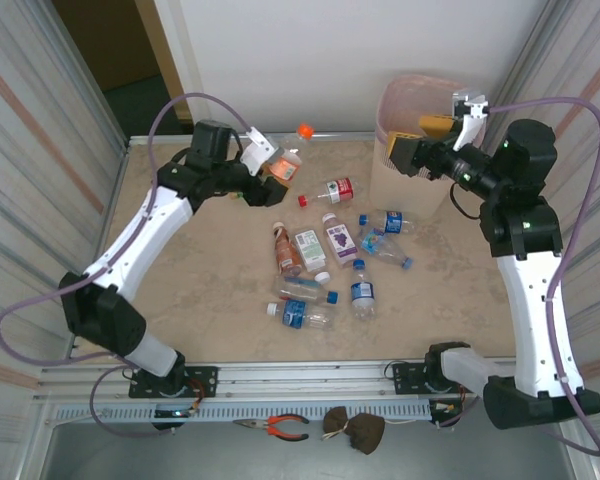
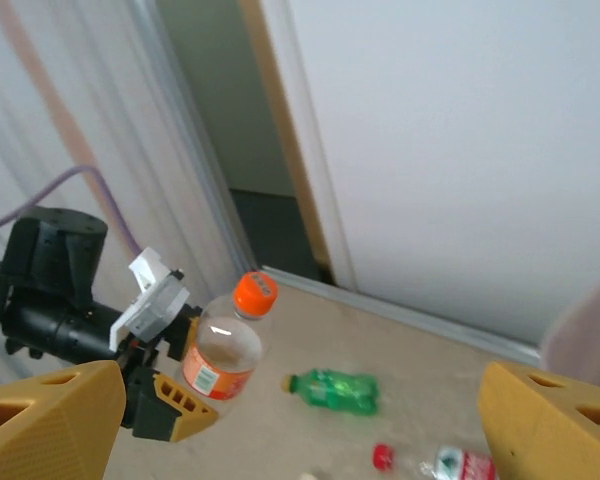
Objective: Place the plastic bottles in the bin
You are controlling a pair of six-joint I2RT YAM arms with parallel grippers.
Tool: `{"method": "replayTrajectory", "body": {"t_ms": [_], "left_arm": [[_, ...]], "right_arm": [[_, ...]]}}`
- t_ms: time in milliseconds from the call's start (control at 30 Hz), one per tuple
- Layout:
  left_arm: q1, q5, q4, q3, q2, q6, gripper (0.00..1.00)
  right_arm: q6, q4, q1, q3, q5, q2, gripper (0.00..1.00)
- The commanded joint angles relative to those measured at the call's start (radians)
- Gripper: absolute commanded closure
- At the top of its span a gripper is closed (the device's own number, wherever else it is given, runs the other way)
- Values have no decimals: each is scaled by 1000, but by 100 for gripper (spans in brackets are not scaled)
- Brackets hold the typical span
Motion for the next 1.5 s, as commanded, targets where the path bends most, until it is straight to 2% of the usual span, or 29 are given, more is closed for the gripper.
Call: {"method": "replayTrajectory", "body": {"t_ms": [0,300,567,833,1200,1467], "left_arm": [[0,172,181,-36,-81,-119,50],[-15,356,478,-124,-207,-313,51],[-93,407,528,-113,-285,-315,51],[-159,407,534,-103,-331,-308,51],[-190,367,553,-112,-346,-312,51],[-193,357,575,-118,-349,-311,51]], "right_arm": [[4,145,56,-16,-90,-20,9],[-84,227,269,-19,-125,-2,4],[-98,239,433,59,-103,60,1],[-118,201,537,142,-83,133,0],[-211,103,622,184,-98,180,10],[-210,93,626,193,-90,187,24]]}}
